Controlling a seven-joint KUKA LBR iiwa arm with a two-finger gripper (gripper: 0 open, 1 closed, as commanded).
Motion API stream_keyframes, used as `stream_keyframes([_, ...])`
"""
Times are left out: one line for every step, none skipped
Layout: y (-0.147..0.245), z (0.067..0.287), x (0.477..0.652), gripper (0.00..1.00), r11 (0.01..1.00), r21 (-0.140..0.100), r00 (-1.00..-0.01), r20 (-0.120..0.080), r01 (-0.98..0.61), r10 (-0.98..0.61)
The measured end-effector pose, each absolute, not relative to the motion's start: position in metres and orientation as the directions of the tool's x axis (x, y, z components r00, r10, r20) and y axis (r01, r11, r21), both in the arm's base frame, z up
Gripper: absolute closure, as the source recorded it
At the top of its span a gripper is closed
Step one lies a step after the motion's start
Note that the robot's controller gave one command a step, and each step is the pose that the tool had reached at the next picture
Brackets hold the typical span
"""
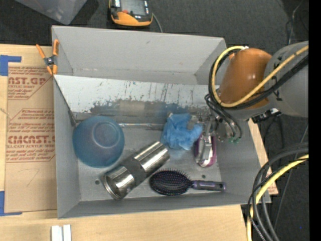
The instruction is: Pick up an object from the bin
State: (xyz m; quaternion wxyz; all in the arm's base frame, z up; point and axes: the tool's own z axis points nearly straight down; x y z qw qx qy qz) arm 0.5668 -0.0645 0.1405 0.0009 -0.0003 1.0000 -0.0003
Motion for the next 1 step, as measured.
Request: stream_keyframes([-0.0645,0.1405,0.5668,0.0,1.0,-0.001,-1.0,-0.002,-0.001,-0.001])
